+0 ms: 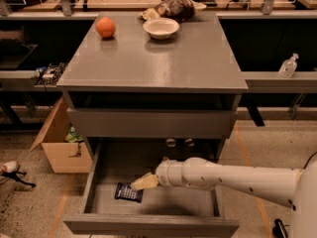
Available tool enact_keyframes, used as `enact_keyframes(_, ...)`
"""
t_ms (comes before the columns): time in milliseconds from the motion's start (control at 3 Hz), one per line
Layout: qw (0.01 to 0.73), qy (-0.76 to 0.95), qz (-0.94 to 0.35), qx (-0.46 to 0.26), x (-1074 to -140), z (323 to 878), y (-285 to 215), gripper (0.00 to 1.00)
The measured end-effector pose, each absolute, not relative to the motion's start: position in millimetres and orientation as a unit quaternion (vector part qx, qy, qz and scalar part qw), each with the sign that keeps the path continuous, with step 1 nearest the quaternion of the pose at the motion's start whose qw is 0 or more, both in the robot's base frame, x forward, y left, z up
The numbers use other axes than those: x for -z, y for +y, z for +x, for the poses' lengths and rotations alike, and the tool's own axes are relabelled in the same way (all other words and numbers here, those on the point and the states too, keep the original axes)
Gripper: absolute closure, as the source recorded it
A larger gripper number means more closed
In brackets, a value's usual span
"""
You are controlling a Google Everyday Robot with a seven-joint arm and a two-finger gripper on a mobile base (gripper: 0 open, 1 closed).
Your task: Place rxbar blueberry into middle drawer
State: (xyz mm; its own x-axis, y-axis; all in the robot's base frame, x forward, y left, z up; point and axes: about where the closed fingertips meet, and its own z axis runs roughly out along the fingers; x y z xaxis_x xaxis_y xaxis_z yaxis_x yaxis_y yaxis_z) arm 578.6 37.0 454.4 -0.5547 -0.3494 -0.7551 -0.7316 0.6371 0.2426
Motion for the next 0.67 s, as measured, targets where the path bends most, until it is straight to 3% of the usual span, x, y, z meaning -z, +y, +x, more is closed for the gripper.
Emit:
enact_keyframes(333,0.361,0.853,-0.284,-0.250,-465.3,581.8,-15.6,0.00)
enact_keyframes(667,0.363,0.854,-0.278,-0.246,-466.8,582.3,-23.3,0.00)
